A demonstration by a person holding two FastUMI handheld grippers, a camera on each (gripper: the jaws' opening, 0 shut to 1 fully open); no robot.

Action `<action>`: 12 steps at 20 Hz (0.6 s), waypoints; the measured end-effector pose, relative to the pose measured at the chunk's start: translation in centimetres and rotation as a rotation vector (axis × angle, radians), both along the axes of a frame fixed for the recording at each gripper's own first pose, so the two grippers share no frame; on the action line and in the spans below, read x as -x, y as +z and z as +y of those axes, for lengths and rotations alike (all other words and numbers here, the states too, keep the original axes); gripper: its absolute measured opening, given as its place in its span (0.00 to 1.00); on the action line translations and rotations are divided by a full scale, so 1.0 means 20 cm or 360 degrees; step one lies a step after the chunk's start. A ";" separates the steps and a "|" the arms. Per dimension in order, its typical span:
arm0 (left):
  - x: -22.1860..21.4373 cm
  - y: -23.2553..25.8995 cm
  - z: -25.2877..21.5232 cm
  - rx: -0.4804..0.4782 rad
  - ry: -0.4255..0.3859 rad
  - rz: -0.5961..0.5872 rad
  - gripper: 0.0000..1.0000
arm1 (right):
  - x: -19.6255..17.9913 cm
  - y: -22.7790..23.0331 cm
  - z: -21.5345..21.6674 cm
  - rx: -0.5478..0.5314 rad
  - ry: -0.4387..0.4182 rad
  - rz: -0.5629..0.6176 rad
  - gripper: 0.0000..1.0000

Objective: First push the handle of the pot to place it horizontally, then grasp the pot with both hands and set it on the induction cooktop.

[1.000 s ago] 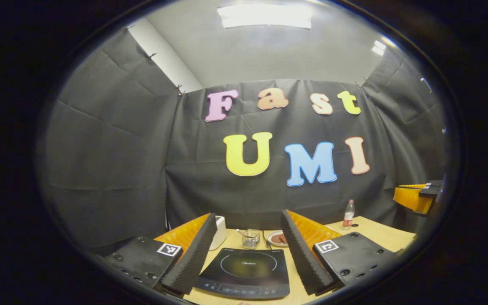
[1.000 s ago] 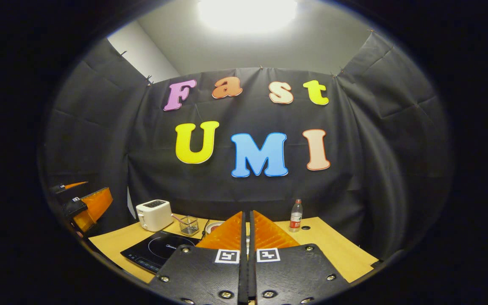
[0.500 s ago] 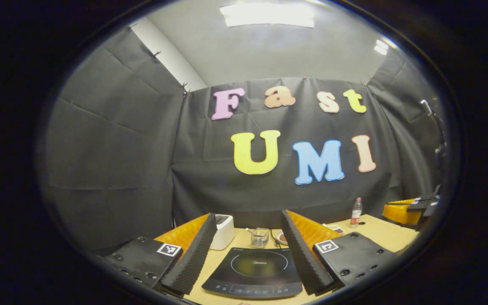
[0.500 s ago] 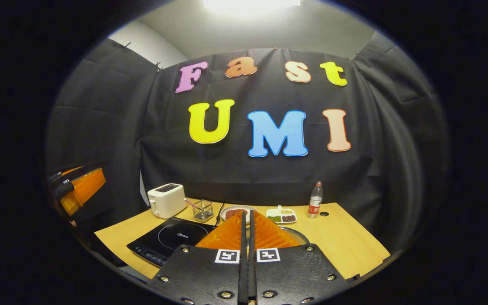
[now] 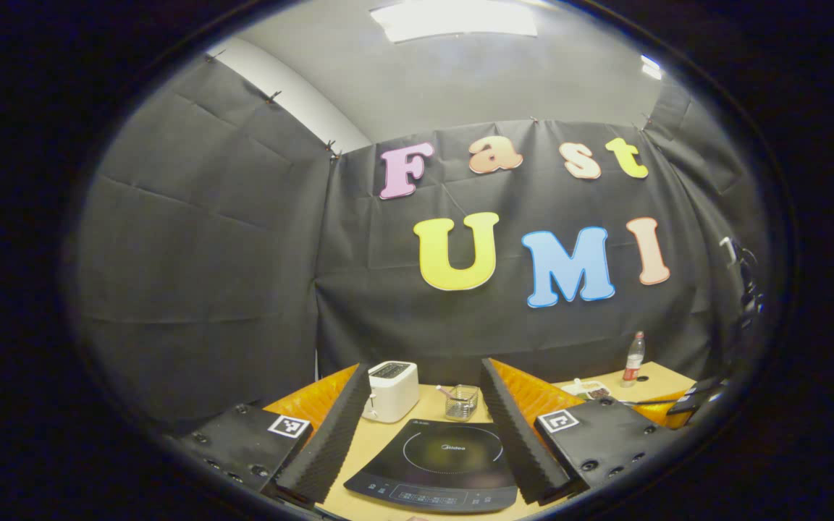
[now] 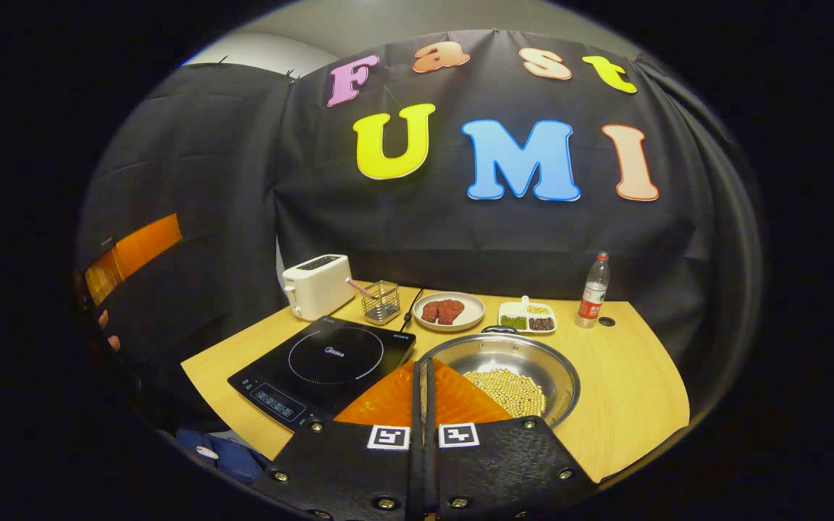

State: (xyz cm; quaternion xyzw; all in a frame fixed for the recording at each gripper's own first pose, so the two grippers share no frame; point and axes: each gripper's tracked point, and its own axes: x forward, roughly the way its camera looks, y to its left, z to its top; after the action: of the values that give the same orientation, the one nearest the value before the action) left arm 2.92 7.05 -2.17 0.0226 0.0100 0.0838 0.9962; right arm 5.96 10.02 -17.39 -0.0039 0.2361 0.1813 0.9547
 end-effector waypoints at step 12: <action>-0.06 -0.08 -0.07 -0.0055 0.0096 0.0115 0.99 | 0.09 -0.56 0.12 0.0068 0.0299 0.0483 0.01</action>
State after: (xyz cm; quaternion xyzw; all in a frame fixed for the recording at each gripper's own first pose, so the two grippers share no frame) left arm 4.20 5.65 -3.76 0.0424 0.0451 0.1131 0.9917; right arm 4.23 12.32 -28.60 -0.0188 0.3798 0.2632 0.8866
